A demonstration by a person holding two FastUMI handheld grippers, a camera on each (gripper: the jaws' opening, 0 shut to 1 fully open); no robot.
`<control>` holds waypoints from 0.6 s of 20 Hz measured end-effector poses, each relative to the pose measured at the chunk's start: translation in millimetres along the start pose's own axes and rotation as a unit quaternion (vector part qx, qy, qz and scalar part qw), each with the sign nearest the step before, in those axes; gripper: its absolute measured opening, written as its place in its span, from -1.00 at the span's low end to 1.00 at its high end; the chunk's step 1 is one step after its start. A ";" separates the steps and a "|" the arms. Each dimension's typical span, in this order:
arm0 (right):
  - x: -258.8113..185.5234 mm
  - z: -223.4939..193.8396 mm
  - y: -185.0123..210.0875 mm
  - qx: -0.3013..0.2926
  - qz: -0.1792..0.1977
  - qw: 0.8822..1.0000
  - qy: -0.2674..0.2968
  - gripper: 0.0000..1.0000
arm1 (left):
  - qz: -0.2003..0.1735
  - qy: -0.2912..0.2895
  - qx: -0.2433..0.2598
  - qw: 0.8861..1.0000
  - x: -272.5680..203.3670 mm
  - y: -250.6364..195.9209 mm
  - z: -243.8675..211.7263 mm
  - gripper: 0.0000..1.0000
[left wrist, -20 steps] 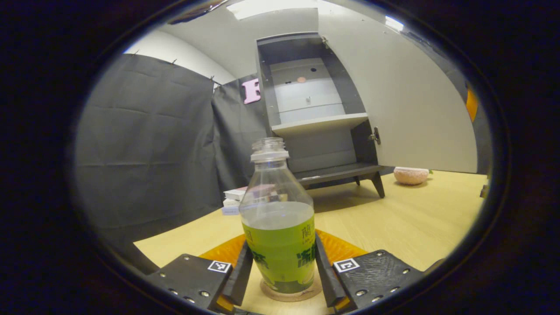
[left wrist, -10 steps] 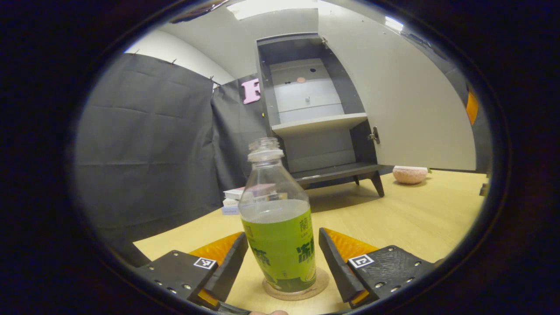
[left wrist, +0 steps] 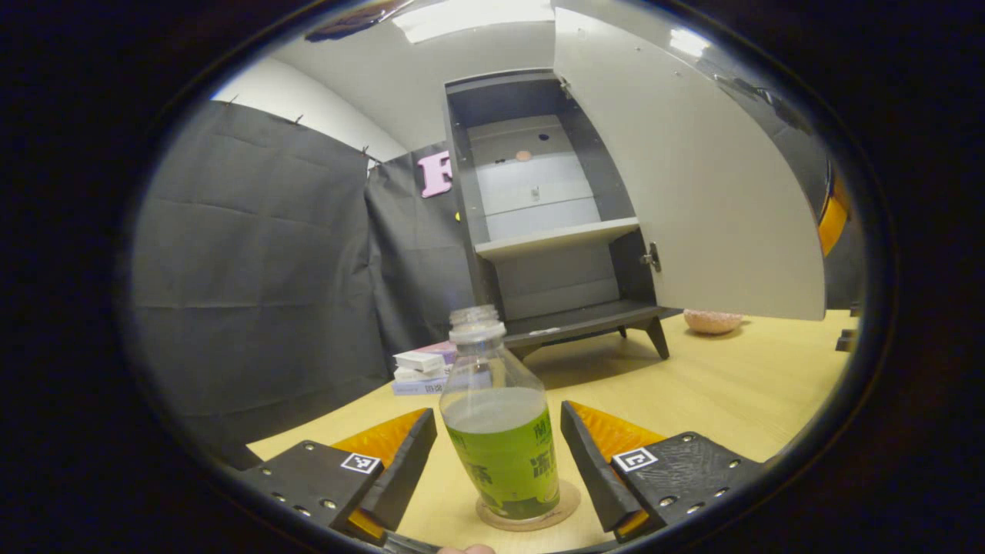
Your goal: Open the cabinet door with the right hand, grasp the bottle in the cabinet with the left hand and place it on the coaster, then close the cabinet door with the right hand.
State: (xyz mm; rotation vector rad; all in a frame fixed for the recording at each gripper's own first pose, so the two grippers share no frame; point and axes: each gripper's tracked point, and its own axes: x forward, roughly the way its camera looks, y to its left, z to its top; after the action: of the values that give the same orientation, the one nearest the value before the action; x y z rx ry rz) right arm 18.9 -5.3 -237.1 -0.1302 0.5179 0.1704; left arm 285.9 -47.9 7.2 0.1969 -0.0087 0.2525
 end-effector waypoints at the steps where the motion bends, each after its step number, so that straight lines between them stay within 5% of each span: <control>1: 0.5 0.1 -1.4 -0.001 -0.001 1.000 0.000 0.92 | -0.003 -0.002 -0.001 1.000 -0.9 -1.2 7.4 0.87; 7: -1.5 -0.7 -13.6 0.030 -0.015 0.999 -0.015 0.91 | -0.017 -0.027 0.014 0.999 -5.3 0.3 71.6 0.87; 12: -5.5 11.6 -26.5 0.074 -0.023 0.996 -0.034 0.92 | -0.028 -0.090 0.005 0.996 -3.8 15.1 185.4 0.86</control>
State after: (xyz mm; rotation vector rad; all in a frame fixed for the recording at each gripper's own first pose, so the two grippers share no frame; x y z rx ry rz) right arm 24.9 -30.1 -222.3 0.0088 0.4584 0.0899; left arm 281.4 -70.6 191.9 0.2292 -0.1811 0.1791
